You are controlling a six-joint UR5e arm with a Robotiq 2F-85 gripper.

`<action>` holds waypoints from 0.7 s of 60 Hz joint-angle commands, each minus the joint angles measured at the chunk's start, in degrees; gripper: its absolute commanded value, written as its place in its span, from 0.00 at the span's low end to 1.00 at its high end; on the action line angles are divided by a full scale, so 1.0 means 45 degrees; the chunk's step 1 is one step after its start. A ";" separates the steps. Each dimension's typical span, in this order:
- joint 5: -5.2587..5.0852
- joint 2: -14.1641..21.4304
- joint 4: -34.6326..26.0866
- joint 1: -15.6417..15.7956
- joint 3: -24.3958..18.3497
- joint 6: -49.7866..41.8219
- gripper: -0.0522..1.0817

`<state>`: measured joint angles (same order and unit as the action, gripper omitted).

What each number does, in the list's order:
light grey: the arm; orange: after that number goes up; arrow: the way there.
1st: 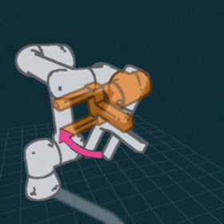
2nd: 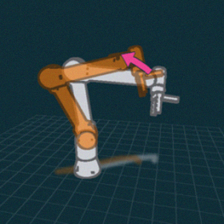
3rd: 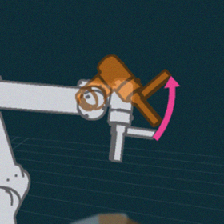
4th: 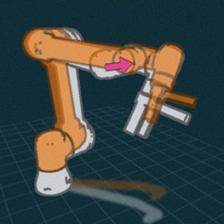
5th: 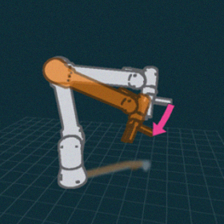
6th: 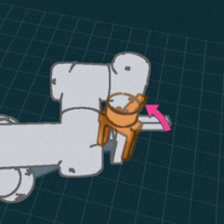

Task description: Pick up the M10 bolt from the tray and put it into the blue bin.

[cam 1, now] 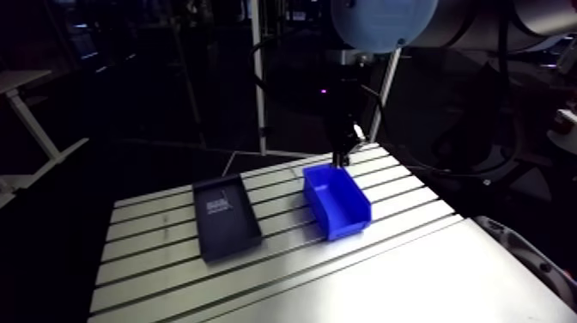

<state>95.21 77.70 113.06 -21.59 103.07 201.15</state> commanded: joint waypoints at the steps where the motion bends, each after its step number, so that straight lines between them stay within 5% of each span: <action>1: 0.0023 -0.0437 0.0460 -0.0123 0.0299 -0.0036 0.99; 42: 0.0023 -0.1755 0.1579 -0.0263 0.0857 -0.0134 0.99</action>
<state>95.26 71.77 118.05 -22.72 106.38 200.75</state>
